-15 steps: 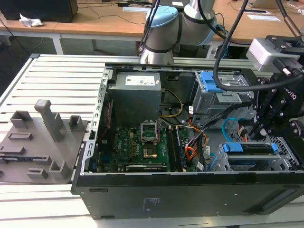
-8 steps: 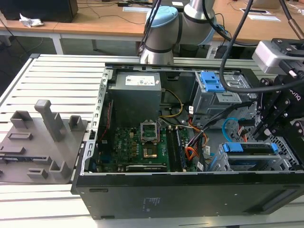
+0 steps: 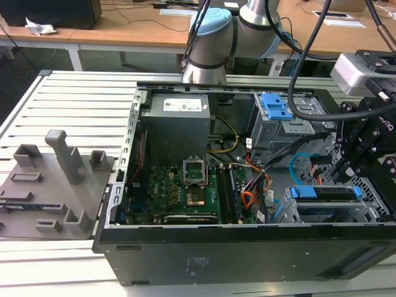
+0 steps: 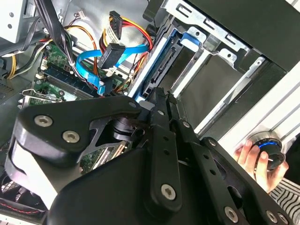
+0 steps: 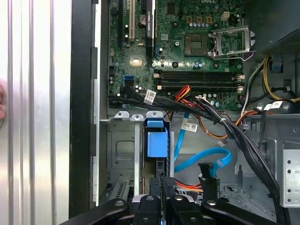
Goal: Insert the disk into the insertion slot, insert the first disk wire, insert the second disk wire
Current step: 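Insert the disk into the insertion slot, then insert the first disk wire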
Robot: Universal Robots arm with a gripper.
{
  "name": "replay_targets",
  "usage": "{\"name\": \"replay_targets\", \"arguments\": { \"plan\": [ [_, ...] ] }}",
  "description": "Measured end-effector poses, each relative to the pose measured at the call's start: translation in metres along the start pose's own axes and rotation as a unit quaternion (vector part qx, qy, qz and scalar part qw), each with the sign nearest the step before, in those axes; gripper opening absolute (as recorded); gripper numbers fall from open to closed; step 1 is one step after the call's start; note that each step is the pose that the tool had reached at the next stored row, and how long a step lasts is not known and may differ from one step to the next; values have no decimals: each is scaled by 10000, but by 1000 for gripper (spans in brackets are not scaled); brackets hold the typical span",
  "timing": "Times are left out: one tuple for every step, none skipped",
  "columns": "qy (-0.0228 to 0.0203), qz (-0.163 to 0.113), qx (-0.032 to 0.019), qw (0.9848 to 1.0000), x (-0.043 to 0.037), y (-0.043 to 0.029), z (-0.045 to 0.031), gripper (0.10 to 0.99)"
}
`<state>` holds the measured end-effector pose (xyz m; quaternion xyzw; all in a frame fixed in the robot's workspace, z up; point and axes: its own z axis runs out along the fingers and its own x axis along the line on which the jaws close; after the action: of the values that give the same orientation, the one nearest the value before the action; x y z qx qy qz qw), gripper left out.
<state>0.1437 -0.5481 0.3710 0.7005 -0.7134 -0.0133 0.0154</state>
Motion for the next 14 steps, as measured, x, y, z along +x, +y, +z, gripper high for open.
{"name": "replay_targets", "arguments": {
  "plan": [
    [0, 0, 0, 10000, 0, 0, 0, 169],
    [0, 0, 0, 10000, 0, 0, 0, 169],
    [0, 0, 0, 10000, 0, 0, 0, 169],
    [0, 0, 0, 10000, 0, 0, 1, 169],
    [0, 0, 0, 10000, 0, 0, 1, 169],
    [0, 0, 0, 10000, 0, 0, 1, 169],
    [0, 0, 0, 10000, 0, -1, 1, 169],
    [0, 0, 0, 10000, 0, 0, 1, 169],
    [0, 0, 0, 10000, 0, -1, 2, 180],
    [0, 0, 0, 10000, 0, -1, 2, 239],
    [0, 0, 0, 10000, 0, -1, 2, 302],
    [0, 0, 0, 10000, 0, -1, 2, 361],
    [0, 0, 0, 10000, 0, -1, 2, 361],
    [0, 0, 0, 10000, 0, -1, 2, 361]
  ]
}}
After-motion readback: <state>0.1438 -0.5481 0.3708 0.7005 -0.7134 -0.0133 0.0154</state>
